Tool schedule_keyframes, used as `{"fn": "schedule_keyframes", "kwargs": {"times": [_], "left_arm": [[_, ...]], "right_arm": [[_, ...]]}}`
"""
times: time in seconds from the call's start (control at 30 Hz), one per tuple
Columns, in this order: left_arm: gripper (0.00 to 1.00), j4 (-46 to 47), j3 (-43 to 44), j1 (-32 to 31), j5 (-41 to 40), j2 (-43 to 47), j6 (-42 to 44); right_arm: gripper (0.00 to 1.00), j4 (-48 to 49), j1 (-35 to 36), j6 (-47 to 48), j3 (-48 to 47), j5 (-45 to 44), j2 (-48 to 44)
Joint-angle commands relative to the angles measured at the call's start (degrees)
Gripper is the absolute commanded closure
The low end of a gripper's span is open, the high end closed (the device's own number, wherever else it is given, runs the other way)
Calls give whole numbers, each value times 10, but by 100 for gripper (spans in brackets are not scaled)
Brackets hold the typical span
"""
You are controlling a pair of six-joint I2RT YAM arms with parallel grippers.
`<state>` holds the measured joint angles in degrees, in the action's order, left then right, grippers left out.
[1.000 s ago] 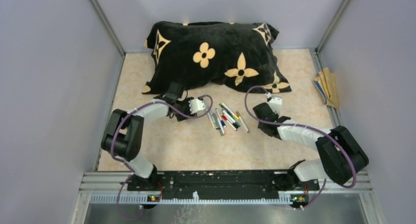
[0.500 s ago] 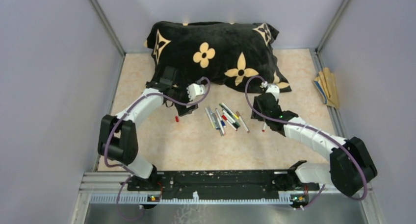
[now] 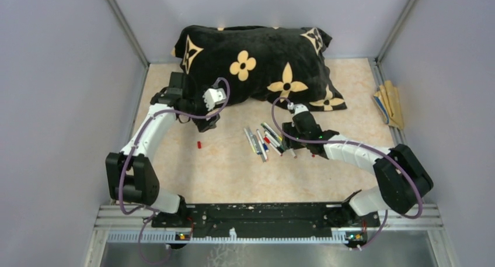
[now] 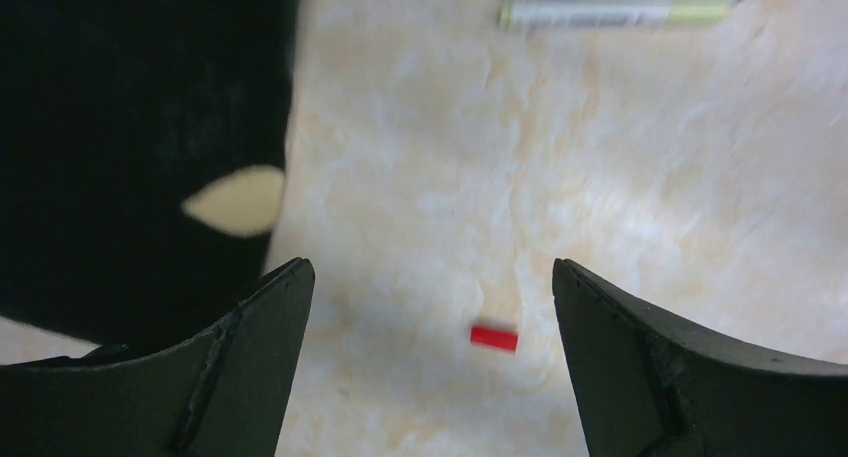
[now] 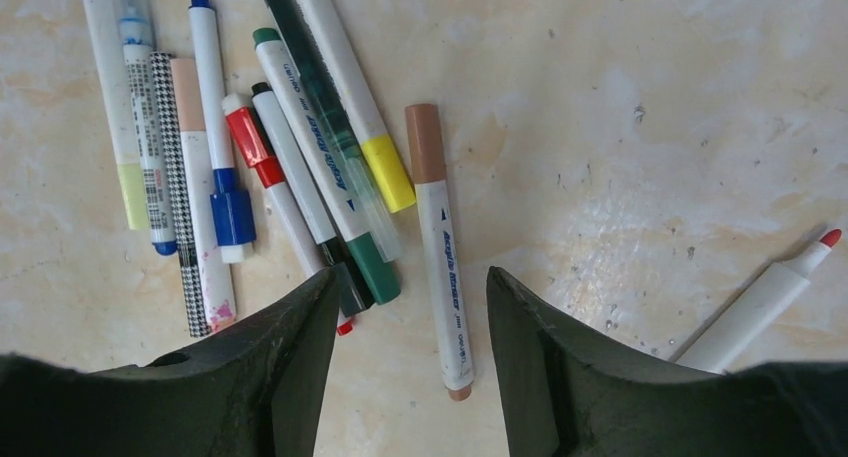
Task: Open the pen caps
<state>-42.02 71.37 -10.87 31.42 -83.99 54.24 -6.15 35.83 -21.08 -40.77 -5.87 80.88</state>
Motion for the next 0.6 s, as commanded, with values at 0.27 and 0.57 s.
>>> {"fn": "schedule_keyframes", "kwargs": {"times": [0.27, 0.57], "left_arm": [[20, -54, -83, 198, -87, -79, 125], [18, -79, -90, 193, -16, -52, 128]], "right_arm": [[47, 45, 1, 13, 0, 33, 41], [55, 57, 2, 4, 12, 14, 72]]}}
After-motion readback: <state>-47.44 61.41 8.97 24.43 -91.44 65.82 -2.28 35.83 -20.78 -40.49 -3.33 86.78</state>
